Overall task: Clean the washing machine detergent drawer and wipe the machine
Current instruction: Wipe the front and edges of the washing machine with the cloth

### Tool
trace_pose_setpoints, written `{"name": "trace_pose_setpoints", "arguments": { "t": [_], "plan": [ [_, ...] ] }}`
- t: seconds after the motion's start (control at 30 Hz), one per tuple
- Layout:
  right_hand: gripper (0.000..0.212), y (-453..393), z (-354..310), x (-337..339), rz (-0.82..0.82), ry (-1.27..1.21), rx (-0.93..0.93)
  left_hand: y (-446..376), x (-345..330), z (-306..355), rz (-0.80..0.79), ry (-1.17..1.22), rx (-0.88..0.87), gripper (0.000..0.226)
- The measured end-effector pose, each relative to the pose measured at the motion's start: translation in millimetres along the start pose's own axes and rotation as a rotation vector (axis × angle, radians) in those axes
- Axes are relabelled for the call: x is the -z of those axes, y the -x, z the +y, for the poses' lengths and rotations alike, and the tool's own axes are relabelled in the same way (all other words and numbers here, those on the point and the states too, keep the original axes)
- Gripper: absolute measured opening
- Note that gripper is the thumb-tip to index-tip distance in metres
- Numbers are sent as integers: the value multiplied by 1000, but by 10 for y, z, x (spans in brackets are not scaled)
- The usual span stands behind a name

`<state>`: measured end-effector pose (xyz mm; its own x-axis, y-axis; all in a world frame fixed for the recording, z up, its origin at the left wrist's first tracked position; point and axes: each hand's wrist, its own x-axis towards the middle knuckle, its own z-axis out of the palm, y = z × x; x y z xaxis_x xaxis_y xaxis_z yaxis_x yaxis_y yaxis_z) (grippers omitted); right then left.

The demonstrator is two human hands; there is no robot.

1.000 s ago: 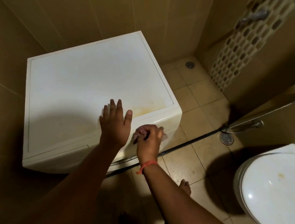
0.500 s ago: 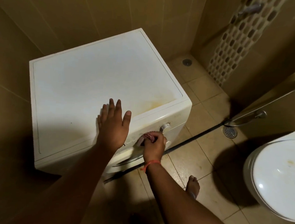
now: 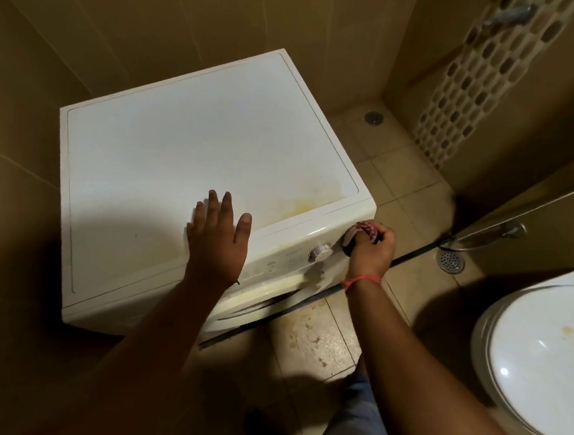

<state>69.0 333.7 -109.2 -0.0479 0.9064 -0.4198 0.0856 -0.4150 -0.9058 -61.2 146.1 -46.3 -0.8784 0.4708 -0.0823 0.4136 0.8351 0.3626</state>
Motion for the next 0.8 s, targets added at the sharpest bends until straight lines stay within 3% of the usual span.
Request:
{"name": "trace_pose_setpoints", "arguments": {
  "t": [0.1, 0.4, 0.47, 0.6, 0.63, 0.73, 0.8],
  "plan": [
    [30, 294, -7, -68, -147, 208, 285, -13, -43, 173, -25, 18, -1, 60],
    [20, 398, 91, 36, -518, 760, 861, -29, -156, 493, -55, 25, -34, 62],
    [20, 333, 46, 21, -474, 751, 871, -15, -166, 497, -59, 6, -43, 64],
    [26, 156, -120, -6, -110, 555, 509, -67, -89, 448, -36, -14, -37, 66],
    [27, 193, -117, -24, -126, 597, 550, -80, -77, 432, -35, -16, -30, 63],
    [30, 413, 31, -42, -460, 759, 937, -87, -83, 419, -44, -13, -22, 60],
    [30, 411, 116, -28, -521, 754, 956, -74, -106, 426, -60, -22, -42, 60]
  ]
}}
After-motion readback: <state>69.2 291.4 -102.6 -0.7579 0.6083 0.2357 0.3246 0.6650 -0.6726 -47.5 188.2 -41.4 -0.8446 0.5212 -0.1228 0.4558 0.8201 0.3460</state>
